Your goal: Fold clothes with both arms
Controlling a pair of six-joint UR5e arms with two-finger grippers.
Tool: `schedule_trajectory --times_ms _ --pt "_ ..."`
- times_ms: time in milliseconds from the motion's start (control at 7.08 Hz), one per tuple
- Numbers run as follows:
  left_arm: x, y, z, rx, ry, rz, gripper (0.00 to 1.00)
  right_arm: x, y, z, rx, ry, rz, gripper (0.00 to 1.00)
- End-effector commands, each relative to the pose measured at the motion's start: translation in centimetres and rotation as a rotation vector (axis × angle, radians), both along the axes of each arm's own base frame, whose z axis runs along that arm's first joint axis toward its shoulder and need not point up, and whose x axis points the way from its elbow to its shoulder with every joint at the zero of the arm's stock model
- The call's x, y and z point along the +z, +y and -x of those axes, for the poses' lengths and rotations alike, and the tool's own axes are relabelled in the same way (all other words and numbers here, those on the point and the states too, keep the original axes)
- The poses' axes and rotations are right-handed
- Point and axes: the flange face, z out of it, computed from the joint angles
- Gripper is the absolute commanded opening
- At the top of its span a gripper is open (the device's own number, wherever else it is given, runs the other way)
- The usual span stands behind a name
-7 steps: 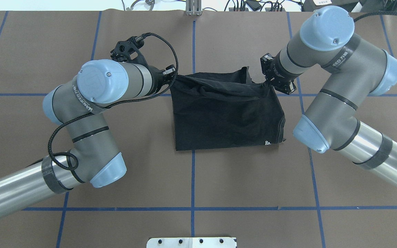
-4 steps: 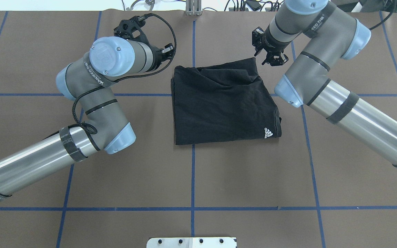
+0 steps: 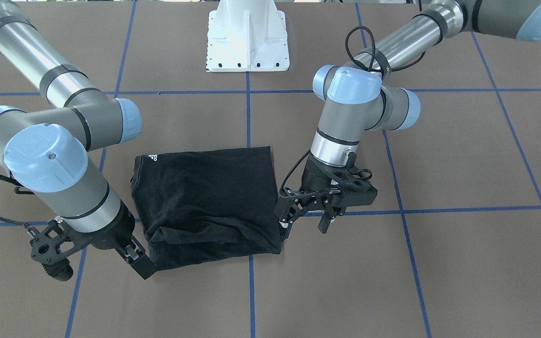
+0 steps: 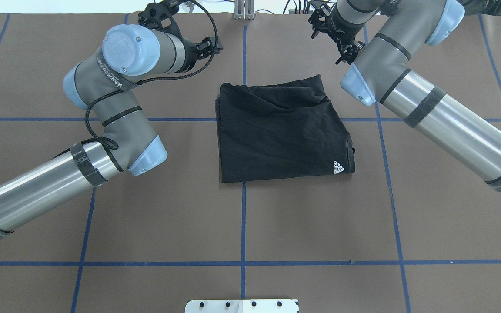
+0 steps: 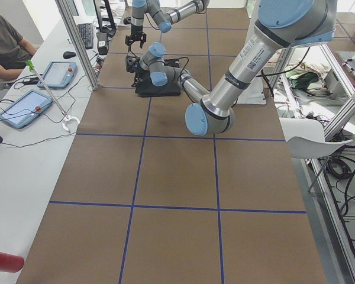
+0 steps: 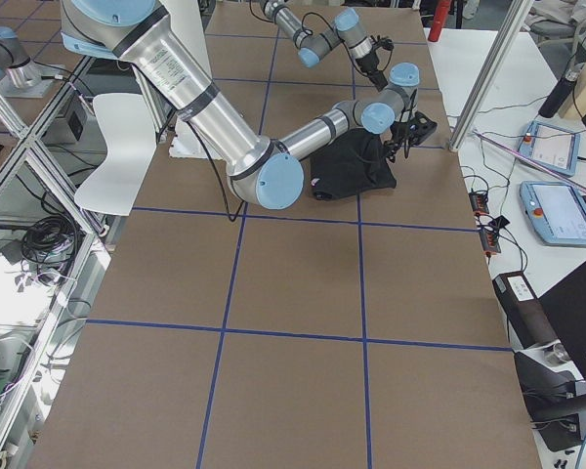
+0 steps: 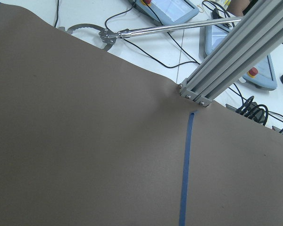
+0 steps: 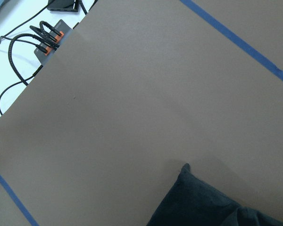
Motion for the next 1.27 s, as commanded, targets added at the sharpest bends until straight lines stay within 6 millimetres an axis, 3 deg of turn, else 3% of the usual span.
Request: schedule_trajectory --times_ms 0,282,424,706,989,1130 --pt "-0.6 1.6 3.7 0.119 -0.08 -0.118 1.0 6.4 2.6 -6.1 -0.091 0.059 -0.112 1.0" --pt "3.1 3.0 13.0 0.247 -0.263 -0.267 1.0 15.0 4.2 -16.4 -0.228 0.111 -0.208 1.0" --pt "6.3 3.7 17.5 0.299 -0.318 -0.313 1.0 19.2 4.9 -22.6 -0.3 0.13 -0.266 1.0" --pt "13.7 4.5 28.1 0.394 -0.454 -0.403 1.0 28.1 8.3 -34.1 -0.395 0.173 -0.342 1.0" --pt "20.5 4.1 39.0 0.501 -0.604 -0.512 1.0 33.9 13.2 -42.9 -0.466 0.178 -0.439 1.0" --pt "25.0 3.3 43.0 0.575 -0.589 -0.524 1.0 36.3 15.4 -45.8 -0.523 0.195 -0.507 1.0"
